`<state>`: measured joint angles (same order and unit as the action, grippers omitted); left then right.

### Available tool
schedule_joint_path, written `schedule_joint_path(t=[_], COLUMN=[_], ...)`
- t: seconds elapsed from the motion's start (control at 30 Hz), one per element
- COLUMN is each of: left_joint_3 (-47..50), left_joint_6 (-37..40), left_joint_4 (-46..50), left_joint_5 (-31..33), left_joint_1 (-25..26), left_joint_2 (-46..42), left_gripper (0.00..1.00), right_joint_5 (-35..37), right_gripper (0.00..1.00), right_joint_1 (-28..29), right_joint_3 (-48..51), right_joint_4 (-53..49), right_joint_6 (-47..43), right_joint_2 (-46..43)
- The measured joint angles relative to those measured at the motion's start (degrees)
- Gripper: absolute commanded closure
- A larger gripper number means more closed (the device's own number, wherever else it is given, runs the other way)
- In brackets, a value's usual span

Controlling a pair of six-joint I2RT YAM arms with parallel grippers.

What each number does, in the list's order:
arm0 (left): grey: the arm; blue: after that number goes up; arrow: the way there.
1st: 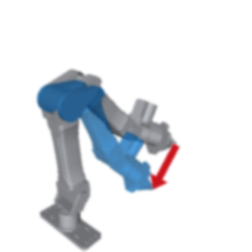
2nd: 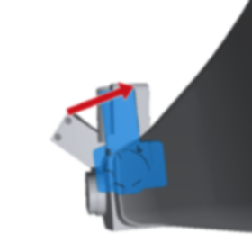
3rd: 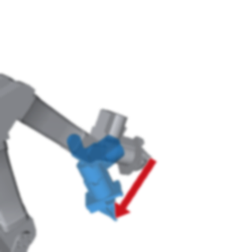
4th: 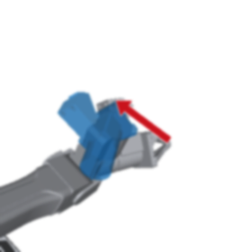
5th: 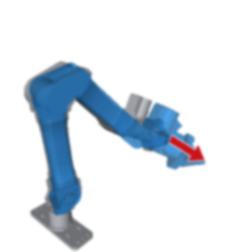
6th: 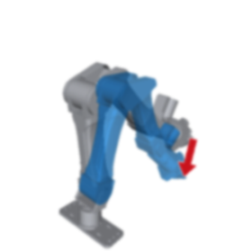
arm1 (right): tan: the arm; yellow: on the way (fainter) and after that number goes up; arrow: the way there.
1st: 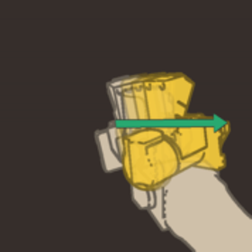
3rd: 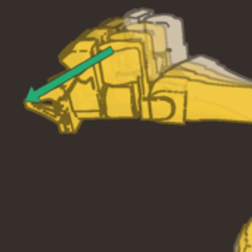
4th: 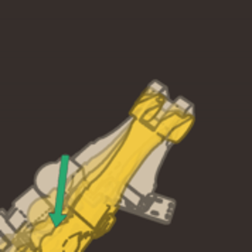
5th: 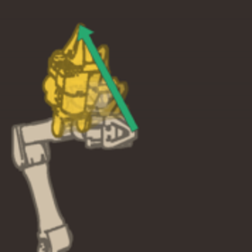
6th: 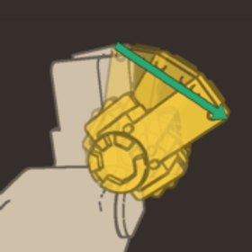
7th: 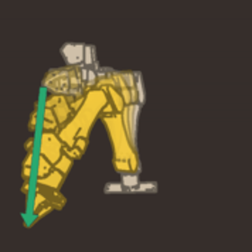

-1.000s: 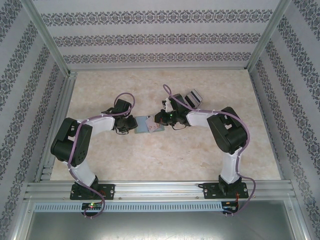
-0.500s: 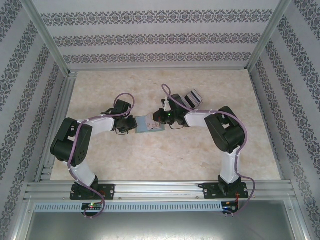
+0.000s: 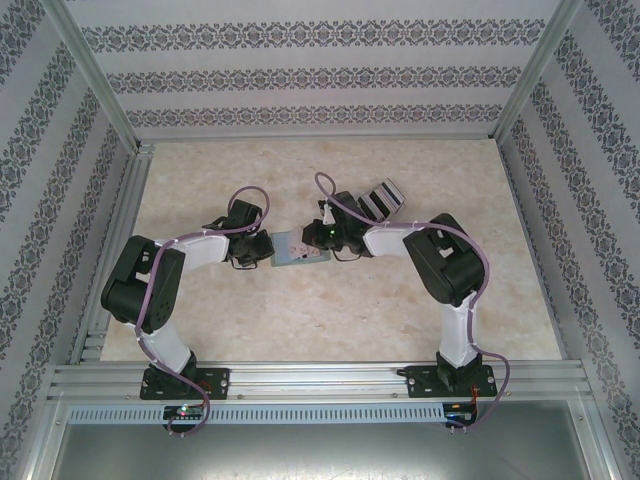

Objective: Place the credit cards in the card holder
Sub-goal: Insert the credit card into the card slot.

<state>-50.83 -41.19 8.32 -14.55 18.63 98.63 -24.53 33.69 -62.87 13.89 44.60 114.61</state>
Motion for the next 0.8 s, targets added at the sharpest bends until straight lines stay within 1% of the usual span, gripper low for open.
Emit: schedule_joint_path(t=[0.2, 0.37, 0.47, 0.67, 0.8], left_joint_3=[0.3, 0.6, 0.8, 1.1, 1.3], left_joint_6=[0.0, -0.2, -0.6, -0.9, -0.9], left_joint_4=[-0.3, -0.9, -1.2, -1.6, -1.8], left_joint_5=[0.0, -0.1, -0.2, -0.2, -0.2], left_joint_1=[0.0, 0.0, 0.0, 0.0, 0.0], left_joint_2=[0.0, -0.1, -0.2, -0.4, -0.5], left_gripper=[0.88, 0.93, 0.94, 0.96, 0.96], right_joint_5=[3.3, 7.1, 9.3, 11.9, 12.6], right_gripper=[0.91, 0.91, 0.91, 0.92, 0.93], right_joint_1=[2.2, 3.9, 5.0, 5.7, 5.8], right_joint_3=[-0.5, -1.6, -2.3, -2.5, -1.5], right_joint_4=[-0.6, -2.6, -3.5, -3.8, -1.4], right_joint_6=[-1.9, -4.0, -4.7, -4.2, -2.3], right_joint_2=[0.0, 0.0, 0.0, 0.0, 0.0])
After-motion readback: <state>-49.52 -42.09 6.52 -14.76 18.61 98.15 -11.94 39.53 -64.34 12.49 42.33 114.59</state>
